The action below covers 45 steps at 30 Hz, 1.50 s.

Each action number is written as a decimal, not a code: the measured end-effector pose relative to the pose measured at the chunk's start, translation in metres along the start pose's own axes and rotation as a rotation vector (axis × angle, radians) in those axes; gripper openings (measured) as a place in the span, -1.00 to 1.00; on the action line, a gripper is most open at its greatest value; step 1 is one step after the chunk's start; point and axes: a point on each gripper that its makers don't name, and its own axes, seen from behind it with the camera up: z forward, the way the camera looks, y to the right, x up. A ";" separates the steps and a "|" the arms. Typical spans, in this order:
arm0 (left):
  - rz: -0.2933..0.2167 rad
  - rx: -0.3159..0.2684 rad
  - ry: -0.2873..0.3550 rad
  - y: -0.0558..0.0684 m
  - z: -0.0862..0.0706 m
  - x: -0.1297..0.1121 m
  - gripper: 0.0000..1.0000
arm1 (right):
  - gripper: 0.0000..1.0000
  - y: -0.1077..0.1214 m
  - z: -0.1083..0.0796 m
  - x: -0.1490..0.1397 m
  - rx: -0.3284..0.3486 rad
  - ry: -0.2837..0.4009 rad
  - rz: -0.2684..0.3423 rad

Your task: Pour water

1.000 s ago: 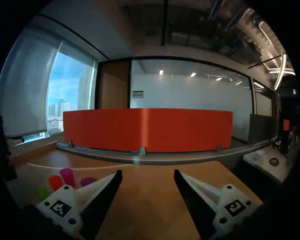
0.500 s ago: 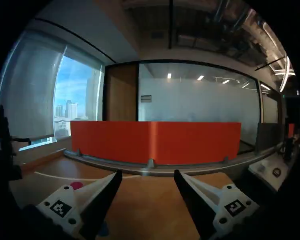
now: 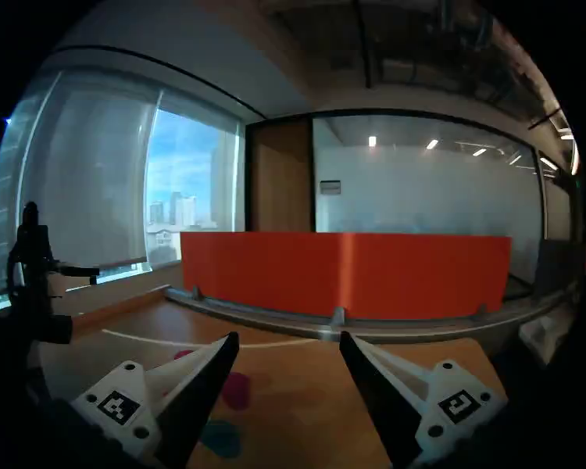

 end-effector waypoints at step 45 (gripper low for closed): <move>0.105 -0.372 -0.157 0.080 -0.005 -0.050 0.97 | 1.00 -0.075 0.004 -0.041 0.366 -0.205 -0.147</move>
